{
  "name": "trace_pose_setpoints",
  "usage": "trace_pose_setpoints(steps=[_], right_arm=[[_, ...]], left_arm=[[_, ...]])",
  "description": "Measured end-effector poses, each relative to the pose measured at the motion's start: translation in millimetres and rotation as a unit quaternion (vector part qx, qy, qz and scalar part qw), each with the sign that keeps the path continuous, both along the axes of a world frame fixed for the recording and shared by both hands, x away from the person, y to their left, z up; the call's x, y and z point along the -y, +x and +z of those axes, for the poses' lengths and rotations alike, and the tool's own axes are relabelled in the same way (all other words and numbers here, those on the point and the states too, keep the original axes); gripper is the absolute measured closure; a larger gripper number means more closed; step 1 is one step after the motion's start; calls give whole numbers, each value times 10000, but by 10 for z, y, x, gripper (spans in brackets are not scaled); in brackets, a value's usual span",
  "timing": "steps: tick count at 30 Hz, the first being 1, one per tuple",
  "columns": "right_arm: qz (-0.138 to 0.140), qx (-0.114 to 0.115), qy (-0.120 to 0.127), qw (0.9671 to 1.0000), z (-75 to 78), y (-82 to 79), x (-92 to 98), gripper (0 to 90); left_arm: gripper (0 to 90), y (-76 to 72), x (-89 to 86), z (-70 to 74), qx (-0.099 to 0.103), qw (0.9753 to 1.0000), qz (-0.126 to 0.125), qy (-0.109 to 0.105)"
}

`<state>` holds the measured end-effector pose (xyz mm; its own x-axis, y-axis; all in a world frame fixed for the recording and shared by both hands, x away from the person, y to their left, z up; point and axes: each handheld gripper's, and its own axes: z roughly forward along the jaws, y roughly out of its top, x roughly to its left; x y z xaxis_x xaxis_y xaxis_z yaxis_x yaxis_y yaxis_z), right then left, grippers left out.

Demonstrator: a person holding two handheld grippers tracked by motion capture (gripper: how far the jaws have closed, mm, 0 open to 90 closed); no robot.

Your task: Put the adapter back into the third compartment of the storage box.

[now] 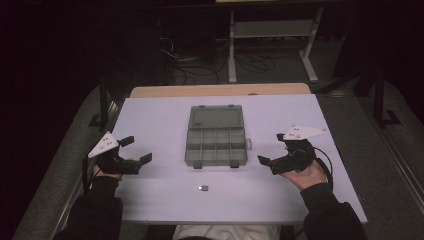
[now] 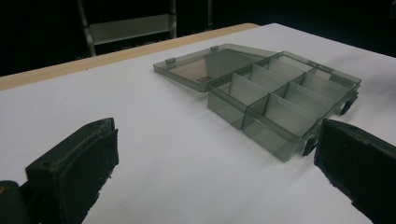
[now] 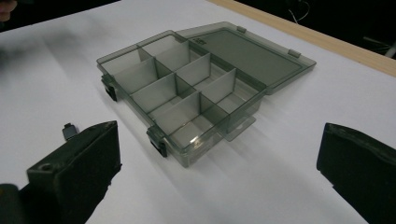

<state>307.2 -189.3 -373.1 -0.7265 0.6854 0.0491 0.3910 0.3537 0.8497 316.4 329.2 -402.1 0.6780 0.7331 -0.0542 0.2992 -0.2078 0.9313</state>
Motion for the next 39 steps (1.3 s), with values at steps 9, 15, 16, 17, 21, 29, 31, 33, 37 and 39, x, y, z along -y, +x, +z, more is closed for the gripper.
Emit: trace_pose_setpoints(steps=[9,15,16,17,21,29,31,33,37,39], right_arm=[[172,-15,-91,9998,-7,-4,-105,0],[292,-54,-159,9994,-14,1,-174,0],[332,-76,-180,9993,-16,3,-196,0],[343,-84,-187,9992,-15,4,-206,0],[414,-104,-226,9988,-14,5,-247,0],[547,-127,-311,9979,-24,9,-328,0],[565,-125,-319,9978,-26,10,-340,0],[597,-140,-342,9975,-30,9,-362,0],[660,-165,-389,9969,-39,10,-404,0],[697,-179,-411,9966,-44,11,-427,0]], left_arm=[[0,0,0,0,-1,10000,2,2],[0,-1,-1,1,0,10000,9,3],[0,-1,-1,0,0,10000,10,2],[0,-1,-1,0,-1,10000,9,2],[0,-1,-2,1,2,10000,22,8],[0,-3,-3,2,4,10000,28,15],[0,-2,-2,2,4,10000,28,14],[0,-2,-3,2,5,10000,29,13],[0,-3,-3,2,0,10000,30,11],[0,-2,-3,2,3,10000,27,15]])
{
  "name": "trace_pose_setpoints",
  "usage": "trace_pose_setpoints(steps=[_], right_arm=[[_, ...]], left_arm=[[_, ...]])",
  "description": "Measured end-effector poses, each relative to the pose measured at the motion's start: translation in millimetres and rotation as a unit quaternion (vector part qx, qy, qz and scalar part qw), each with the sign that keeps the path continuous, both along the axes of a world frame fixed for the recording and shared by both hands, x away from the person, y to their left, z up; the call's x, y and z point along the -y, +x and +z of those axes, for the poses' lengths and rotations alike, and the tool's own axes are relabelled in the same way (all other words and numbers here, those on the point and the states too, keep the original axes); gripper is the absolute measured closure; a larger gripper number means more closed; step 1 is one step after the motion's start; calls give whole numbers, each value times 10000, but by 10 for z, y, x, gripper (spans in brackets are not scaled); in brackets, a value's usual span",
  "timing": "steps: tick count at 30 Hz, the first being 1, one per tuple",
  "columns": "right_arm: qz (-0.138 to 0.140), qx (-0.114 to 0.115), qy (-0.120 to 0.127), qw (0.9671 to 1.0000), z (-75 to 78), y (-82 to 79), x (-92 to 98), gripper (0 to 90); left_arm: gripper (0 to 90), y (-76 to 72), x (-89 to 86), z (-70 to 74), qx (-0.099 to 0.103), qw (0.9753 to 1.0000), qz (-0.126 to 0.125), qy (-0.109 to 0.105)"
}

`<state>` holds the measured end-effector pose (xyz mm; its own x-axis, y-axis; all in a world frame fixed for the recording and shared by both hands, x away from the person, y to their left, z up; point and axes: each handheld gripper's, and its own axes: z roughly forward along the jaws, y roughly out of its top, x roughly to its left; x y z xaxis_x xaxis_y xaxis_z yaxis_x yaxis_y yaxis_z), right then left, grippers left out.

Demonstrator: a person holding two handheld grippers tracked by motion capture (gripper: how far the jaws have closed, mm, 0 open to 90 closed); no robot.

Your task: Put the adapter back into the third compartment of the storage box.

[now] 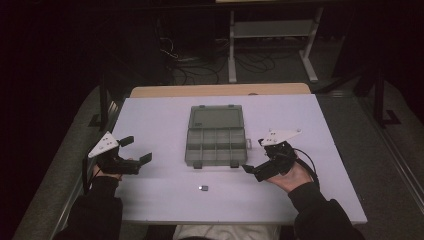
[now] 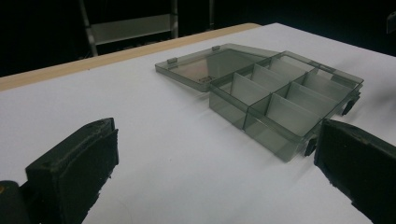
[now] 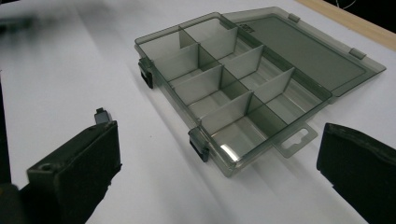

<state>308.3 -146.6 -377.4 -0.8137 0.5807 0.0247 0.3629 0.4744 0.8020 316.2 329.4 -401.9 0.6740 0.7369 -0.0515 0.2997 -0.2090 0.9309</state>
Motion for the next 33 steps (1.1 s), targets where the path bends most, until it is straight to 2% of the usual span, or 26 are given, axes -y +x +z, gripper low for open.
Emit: trace_pose_setpoints(steps=[22,33], right_arm=[[349,-157,-224,9990,-61,16,-242,0],[547,-271,-473,9970,-132,25,-401,0]], left_arm=[[0,1,1,-1,-2,10000,-10,10],[0,3,1,-3,-13,10000,-17,14]])
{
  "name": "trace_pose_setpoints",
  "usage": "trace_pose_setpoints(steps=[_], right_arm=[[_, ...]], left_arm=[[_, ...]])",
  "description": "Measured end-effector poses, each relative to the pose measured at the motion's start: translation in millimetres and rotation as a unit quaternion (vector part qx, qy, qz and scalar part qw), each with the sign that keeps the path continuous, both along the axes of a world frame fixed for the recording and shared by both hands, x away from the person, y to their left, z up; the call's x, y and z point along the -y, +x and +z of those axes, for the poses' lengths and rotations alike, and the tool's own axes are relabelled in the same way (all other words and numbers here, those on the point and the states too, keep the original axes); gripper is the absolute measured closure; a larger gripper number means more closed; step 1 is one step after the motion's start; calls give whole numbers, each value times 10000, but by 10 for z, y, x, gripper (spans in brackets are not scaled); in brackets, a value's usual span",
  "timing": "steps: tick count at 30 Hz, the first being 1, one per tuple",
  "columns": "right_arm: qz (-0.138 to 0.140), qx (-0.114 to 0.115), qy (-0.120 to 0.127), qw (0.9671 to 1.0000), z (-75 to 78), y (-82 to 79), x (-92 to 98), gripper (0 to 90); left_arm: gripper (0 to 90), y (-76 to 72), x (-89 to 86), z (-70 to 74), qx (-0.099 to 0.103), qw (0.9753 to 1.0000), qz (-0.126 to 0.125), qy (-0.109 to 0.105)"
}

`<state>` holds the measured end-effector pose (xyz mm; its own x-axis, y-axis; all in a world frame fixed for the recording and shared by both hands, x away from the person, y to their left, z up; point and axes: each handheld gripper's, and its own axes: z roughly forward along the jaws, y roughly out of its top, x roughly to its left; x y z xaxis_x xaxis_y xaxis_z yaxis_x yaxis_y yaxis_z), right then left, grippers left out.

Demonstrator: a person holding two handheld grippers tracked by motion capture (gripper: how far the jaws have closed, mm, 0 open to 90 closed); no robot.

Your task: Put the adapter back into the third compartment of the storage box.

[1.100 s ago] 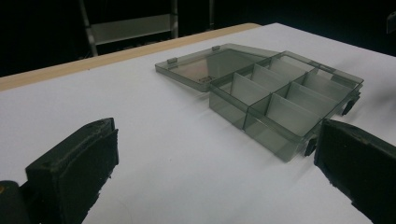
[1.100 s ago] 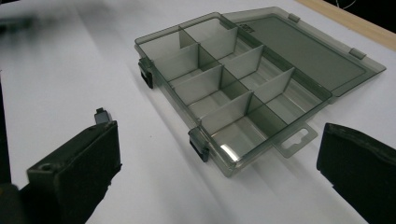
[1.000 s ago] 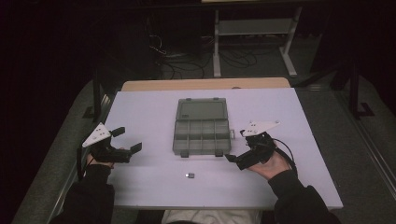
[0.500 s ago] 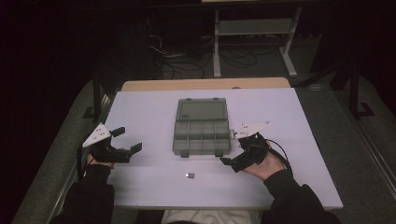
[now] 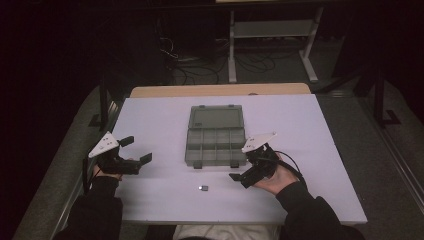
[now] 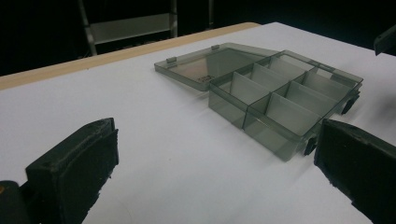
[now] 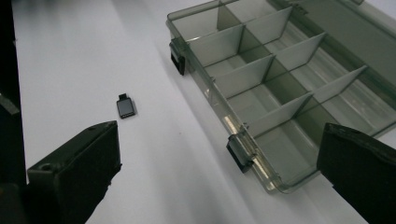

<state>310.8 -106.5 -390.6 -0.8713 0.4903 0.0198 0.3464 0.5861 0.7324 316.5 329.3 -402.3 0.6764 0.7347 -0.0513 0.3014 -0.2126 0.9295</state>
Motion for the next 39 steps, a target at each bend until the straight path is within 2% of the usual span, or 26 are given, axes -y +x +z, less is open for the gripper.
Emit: trace_pose_setpoints(steps=[16,28,39], right_arm=[[291,-83,-281,9991,-76,-7,-206,0],[500,-102,-376,9980,-82,-39,-339,0],[783,-128,-516,9955,-92,-74,-515,0]], left_arm=[[0,-1,1,0,2,10000,3,-16],[0,-3,0,2,10,10000,14,-21],[0,-3,0,2,12,10000,14,-24]])
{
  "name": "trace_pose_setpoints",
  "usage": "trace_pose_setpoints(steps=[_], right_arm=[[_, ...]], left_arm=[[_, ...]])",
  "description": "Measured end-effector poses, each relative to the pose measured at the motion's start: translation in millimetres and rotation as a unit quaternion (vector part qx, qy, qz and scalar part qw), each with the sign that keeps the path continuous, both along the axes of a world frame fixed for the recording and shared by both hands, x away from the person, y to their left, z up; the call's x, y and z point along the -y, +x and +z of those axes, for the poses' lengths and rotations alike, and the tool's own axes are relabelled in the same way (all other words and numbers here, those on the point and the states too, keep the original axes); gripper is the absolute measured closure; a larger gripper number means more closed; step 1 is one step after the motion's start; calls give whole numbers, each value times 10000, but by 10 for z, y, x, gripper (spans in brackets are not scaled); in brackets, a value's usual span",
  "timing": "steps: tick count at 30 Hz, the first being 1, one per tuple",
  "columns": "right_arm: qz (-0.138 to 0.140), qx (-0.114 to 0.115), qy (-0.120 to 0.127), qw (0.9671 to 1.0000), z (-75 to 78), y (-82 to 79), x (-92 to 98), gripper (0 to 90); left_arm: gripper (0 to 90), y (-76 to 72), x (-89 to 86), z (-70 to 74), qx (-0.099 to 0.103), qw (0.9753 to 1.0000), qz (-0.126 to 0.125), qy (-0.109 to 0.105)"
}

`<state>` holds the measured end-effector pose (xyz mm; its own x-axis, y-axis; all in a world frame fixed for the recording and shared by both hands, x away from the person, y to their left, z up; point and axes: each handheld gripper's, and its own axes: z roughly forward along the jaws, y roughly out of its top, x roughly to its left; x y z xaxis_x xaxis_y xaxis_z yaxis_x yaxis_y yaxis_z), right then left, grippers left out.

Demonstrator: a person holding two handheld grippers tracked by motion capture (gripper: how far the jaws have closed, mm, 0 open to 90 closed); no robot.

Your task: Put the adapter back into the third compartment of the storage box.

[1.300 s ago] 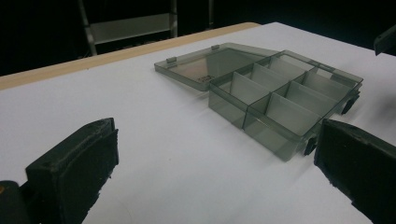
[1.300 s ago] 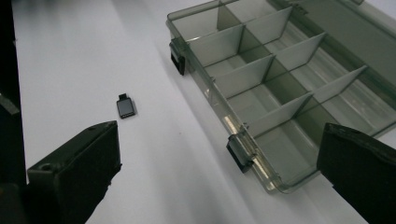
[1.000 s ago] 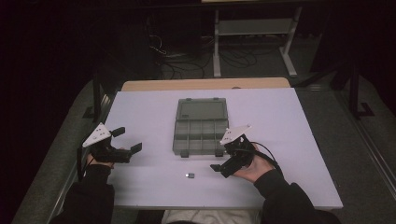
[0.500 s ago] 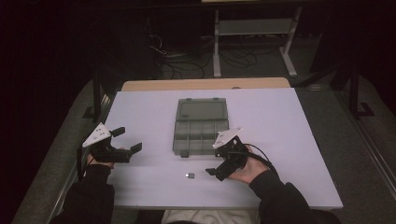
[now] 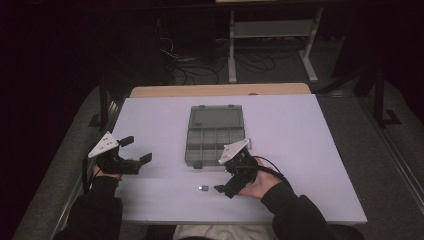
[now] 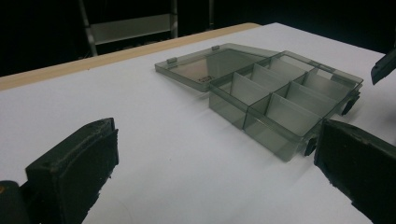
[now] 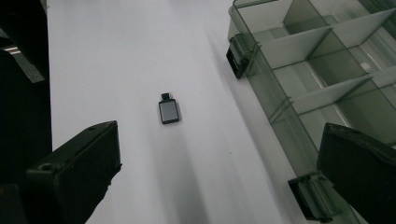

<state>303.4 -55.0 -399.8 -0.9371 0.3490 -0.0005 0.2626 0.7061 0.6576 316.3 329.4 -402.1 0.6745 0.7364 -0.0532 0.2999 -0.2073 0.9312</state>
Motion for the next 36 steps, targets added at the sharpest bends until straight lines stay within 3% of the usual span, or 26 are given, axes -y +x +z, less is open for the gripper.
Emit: trace_pose_setpoints(steps=[18,36], right_arm=[[269,-14,-180,9995,-11,-12,-197,0],[505,-103,-454,9976,-116,-40,-388,5]], left_arm=[[0,0,1,0,1,10000,5,2],[0,-1,2,0,6,10000,4,-2]])
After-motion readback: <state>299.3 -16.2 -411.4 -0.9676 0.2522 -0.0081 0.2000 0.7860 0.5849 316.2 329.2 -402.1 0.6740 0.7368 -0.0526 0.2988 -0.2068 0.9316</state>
